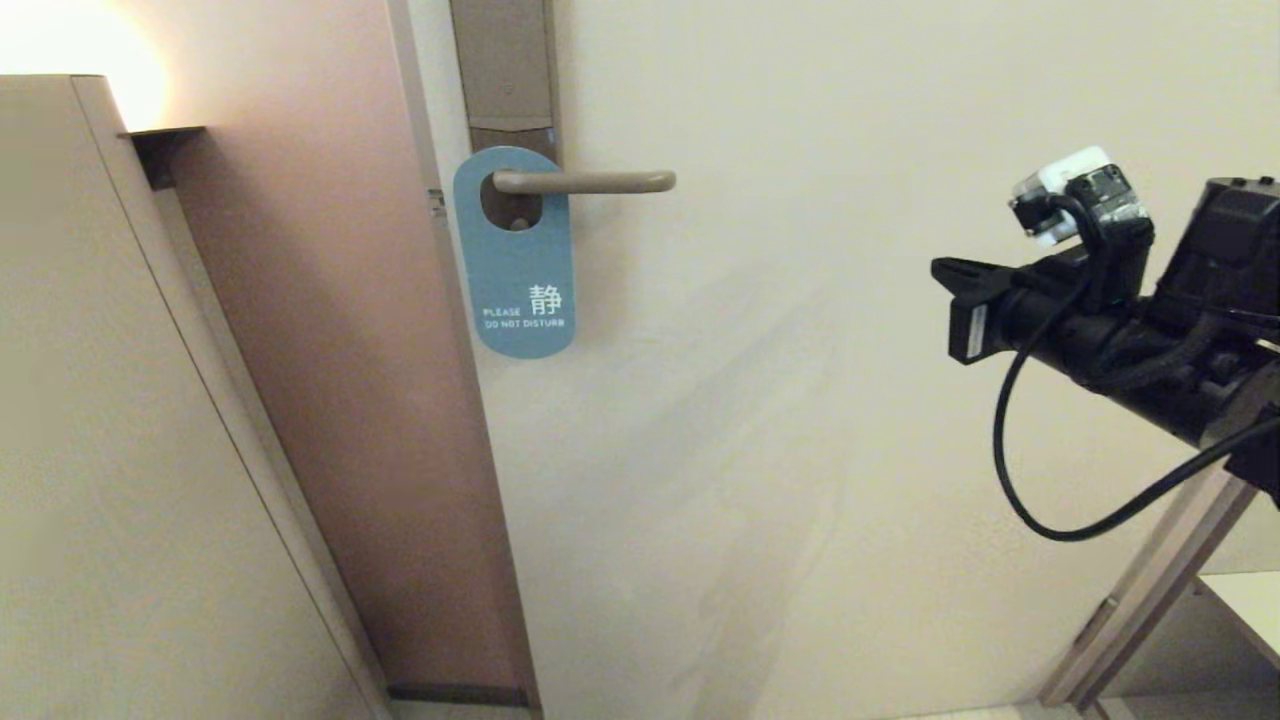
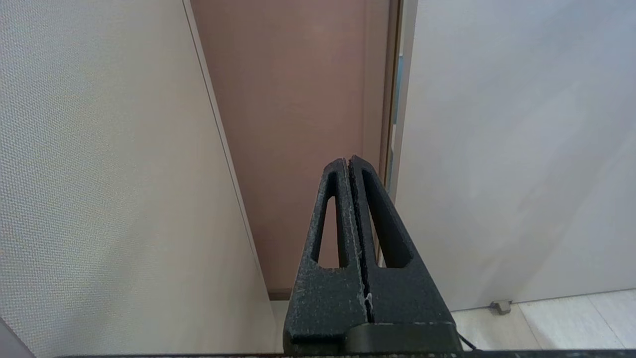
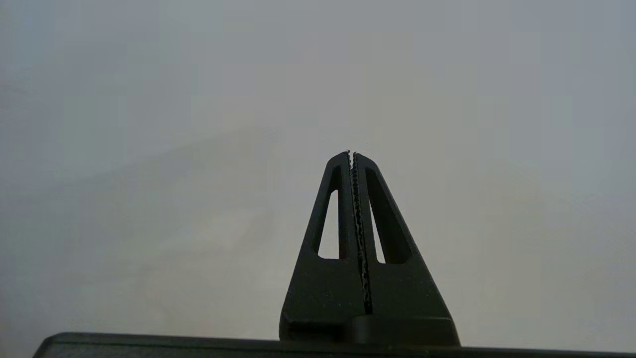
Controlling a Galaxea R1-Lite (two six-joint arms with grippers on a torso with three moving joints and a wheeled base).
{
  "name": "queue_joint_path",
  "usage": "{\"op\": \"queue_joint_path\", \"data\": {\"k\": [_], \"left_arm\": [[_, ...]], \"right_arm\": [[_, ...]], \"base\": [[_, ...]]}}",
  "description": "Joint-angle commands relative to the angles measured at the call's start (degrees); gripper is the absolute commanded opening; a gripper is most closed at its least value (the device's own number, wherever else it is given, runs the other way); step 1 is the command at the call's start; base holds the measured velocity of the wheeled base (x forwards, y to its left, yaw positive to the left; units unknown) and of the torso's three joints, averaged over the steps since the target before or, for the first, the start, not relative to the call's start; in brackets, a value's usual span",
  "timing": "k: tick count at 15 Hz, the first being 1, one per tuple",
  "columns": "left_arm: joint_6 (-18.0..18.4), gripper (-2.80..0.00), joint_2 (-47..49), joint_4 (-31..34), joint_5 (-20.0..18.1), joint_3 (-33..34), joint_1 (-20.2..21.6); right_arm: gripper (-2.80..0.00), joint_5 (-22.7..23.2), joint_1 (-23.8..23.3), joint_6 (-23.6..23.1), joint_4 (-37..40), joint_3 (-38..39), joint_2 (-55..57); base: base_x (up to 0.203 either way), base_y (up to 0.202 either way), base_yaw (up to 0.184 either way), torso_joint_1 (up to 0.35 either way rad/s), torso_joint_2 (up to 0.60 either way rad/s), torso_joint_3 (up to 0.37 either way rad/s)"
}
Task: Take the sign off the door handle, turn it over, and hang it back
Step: Take down the sign
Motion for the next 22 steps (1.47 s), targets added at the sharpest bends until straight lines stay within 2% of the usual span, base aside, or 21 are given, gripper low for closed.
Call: {"op": "queue_joint_path", "data": {"k": [1, 6, 22], "left_arm": [[0.0, -2.8, 0.1, 0.0, 0.0, 0.0, 0.0], [0.0, -2.8, 0.1, 0.0, 0.0, 0.0, 0.0], [0.0, -2.8, 0.1, 0.0, 0.0, 0.0, 0.0]], "right_arm": [[-2.8, 0.0, -2.7, -0.1, -0.2, 2.8, -4.0], [-2.8, 0.0, -6.5, -0.1, -0.3, 9.1, -8.7], [-2.8, 0.1, -10.8, 0.1, -0.7, 28.2, -21.3]], "base": [[0.0, 0.0, 0.0, 0.0, 0.0, 0.0], [0.0, 0.0, 0.0, 0.0, 0.0, 0.0], [0.0, 0.0, 0.0, 0.0, 0.0, 0.0]]}}
